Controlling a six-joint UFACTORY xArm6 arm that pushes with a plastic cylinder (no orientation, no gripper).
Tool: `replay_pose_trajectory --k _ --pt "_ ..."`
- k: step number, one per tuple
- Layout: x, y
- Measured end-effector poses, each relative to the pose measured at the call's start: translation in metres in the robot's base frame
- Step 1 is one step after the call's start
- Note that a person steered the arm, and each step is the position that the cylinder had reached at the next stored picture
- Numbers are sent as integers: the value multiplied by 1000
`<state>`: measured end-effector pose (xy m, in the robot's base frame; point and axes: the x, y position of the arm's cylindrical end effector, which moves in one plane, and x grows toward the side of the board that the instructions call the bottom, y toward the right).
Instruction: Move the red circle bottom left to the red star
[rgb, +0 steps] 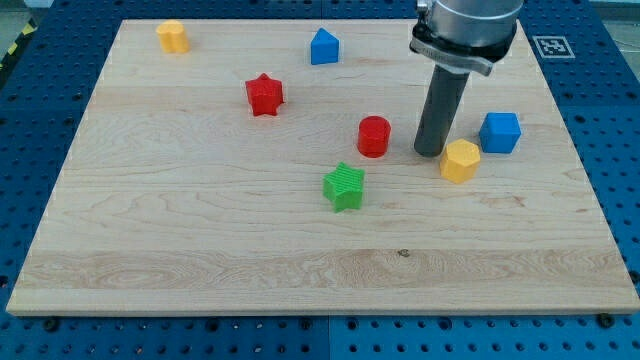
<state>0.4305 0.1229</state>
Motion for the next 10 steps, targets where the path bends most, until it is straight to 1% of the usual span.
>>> replay_pose_trajectory --k 1,2,3,4,5,6,7,8,9,10 --pt "-6 -31" --pt "-4 -100" --pt "-1 -144" --pt "-1 -132" --pt "4 -137" --pt "9 -177" --pt "9 -202" --pt "22 -201" --pt "34 -215" --pt "29 -260"
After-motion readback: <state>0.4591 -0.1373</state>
